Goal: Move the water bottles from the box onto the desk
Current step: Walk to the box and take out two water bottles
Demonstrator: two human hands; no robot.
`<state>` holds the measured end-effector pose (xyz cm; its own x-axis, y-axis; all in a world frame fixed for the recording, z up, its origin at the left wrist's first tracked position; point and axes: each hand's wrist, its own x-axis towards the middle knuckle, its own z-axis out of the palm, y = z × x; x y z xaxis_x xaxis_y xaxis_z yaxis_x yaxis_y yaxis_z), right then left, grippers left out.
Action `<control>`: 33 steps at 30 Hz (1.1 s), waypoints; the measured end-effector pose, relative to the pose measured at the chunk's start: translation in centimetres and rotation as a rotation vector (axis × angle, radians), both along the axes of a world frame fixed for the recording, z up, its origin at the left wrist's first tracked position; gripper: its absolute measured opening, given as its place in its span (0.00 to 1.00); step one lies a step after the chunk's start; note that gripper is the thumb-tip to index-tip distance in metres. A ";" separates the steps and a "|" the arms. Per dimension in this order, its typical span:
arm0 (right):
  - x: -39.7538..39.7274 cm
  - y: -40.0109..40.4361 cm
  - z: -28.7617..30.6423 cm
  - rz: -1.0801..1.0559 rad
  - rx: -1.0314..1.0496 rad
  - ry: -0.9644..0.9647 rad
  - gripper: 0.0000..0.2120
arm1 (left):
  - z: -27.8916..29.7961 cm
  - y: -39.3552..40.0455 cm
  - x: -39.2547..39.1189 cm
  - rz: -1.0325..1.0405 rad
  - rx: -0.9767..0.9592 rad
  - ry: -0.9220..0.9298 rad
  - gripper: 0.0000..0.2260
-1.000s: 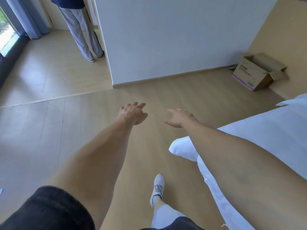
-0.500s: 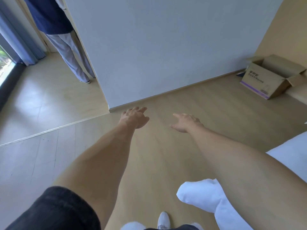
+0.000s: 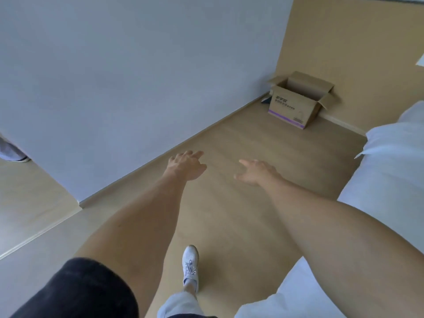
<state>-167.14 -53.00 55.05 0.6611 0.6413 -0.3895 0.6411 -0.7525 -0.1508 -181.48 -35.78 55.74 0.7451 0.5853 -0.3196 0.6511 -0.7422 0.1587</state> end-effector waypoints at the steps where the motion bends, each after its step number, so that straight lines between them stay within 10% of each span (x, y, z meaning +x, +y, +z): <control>1: 1.7 0.8 -0.1 -0.034 -0.005 -0.005 0.35 | -0.2 1.1 2.2 -0.034 -0.001 -0.003 0.27; 33: 57.2 19.8 -1.8 -0.500 0.038 0.092 0.36 | -1.8 22.4 66.6 -0.482 0.025 0.031 0.26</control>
<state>-109.91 -33.16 53.20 0.8548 0.2704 -0.4428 0.1872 -0.9567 -0.2228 -114.91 -13.33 53.91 0.9238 0.1834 -0.3360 0.2360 -0.9640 0.1227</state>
